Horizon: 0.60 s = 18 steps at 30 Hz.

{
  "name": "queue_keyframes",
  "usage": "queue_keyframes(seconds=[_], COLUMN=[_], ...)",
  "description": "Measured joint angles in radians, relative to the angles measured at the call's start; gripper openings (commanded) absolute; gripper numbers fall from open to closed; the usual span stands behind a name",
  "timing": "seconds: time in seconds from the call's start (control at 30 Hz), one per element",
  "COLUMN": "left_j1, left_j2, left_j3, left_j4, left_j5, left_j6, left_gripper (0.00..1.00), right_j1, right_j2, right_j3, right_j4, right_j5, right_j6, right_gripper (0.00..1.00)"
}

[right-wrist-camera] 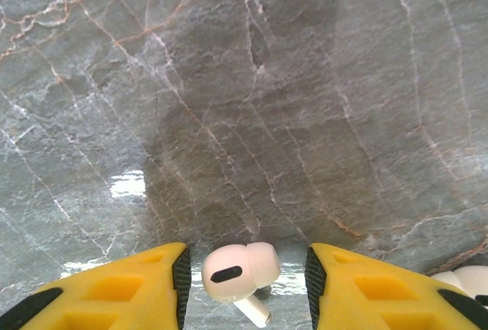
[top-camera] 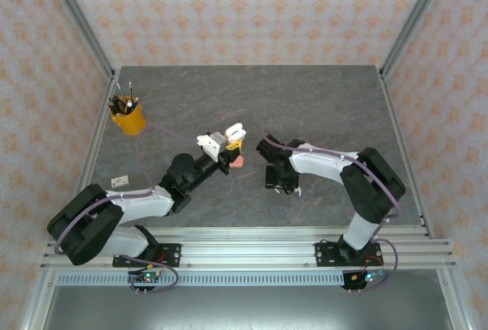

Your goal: Insert the wireless bluetooth earbuds into the charging case

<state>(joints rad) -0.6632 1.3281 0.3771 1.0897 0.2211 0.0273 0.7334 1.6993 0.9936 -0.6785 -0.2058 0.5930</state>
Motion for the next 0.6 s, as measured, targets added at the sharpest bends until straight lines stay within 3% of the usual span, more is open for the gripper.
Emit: queue_keyframes(seconds=[0.6], left_j1=[0.0], left_j2=[0.0], left_j3=[0.0], left_j4=[-0.01], left_j5=[0.008], left_j6=[0.0], left_gripper=[0.0], right_j1=[-0.011], right_j2=[0.004], right_j3=[0.0], right_j4=[-0.003], right_j5=[-0.003], right_j6=[-0.019], right_gripper=[0.41])
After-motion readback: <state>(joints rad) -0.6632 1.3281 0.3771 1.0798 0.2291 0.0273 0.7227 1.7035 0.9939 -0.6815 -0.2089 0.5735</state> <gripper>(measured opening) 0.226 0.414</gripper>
